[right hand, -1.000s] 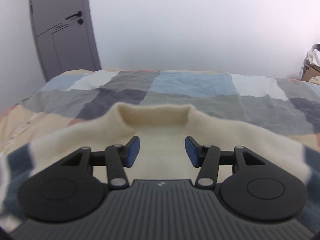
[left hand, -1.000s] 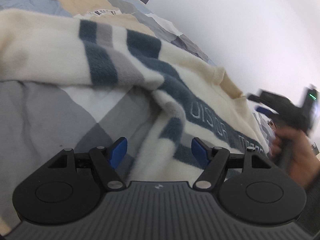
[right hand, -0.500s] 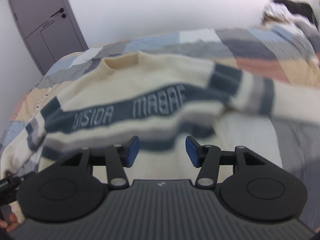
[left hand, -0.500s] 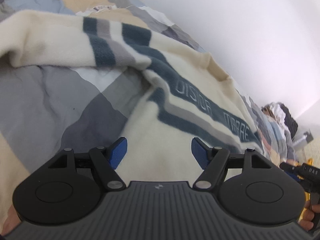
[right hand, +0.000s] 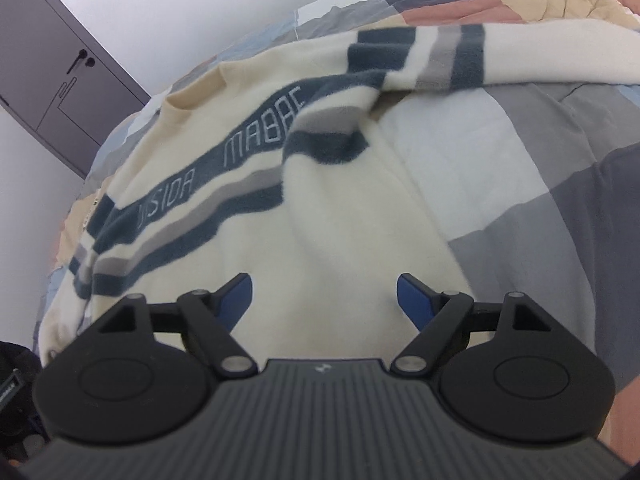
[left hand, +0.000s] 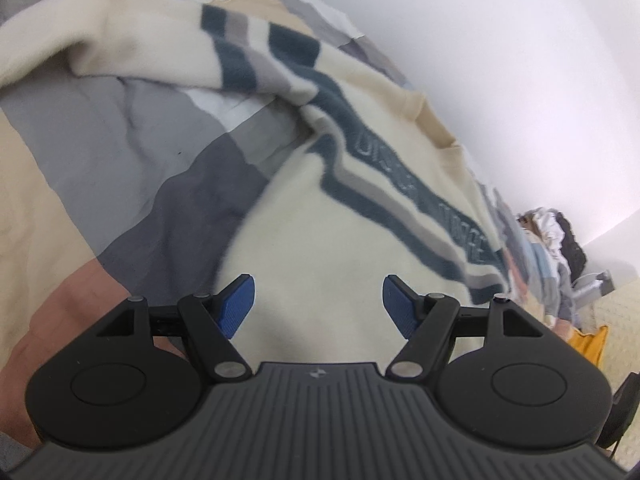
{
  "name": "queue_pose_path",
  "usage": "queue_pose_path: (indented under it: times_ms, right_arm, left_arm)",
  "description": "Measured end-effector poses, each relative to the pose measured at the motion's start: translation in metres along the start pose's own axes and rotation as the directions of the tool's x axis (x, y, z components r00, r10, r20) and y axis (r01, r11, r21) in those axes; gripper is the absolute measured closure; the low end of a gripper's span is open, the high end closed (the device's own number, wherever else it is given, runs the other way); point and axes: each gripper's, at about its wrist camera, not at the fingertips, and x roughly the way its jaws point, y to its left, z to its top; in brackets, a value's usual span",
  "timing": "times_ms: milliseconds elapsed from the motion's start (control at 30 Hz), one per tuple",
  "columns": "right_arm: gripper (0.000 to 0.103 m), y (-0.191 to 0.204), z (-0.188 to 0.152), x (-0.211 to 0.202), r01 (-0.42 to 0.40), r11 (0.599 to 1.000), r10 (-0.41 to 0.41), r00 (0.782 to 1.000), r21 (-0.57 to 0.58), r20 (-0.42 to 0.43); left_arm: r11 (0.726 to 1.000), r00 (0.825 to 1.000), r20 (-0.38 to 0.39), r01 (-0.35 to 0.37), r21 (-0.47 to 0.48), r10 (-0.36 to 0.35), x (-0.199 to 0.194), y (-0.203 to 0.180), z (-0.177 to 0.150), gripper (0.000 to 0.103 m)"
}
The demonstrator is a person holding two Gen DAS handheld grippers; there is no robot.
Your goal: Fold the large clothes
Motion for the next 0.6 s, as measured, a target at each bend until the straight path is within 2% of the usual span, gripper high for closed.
queue_pose_path:
  times_ms: [133,267,367,500,600]
  right_arm:
    - [0.020,-0.012,0.000,0.009,0.027,0.997,-0.029,0.999,0.076,0.028]
    - [0.020,-0.043,0.004,0.010,-0.009,0.967,-0.002,0.999,0.253,0.043]
    - [0.021,-0.052,0.005,0.011,0.052,0.951,-0.072,0.996,0.304,0.056]
    - [0.021,-0.076,0.007,0.005,0.125,0.892,-0.180,0.980,0.434,0.087]
    - [0.020,-0.089,0.002,0.009,0.102,0.857,-0.149,0.987,0.506,0.052]
  left_arm:
    - [0.998,1.000,-0.012,-0.017,-0.054,0.016,0.012,0.007,0.005,0.028]
    - [0.997,0.999,-0.015,-0.031,-0.066,0.031,0.019,0.011,0.006,0.028]
    - [0.997,0.999,-0.020,-0.048,-0.056,0.047,0.026,0.011,0.005,0.028]
    - [0.997,0.998,-0.024,-0.063,-0.039,0.062,0.031,0.008,0.006,0.028]
    - [0.997,0.998,-0.016,-0.064,-0.035,0.063,0.030,0.008,0.005,0.028]
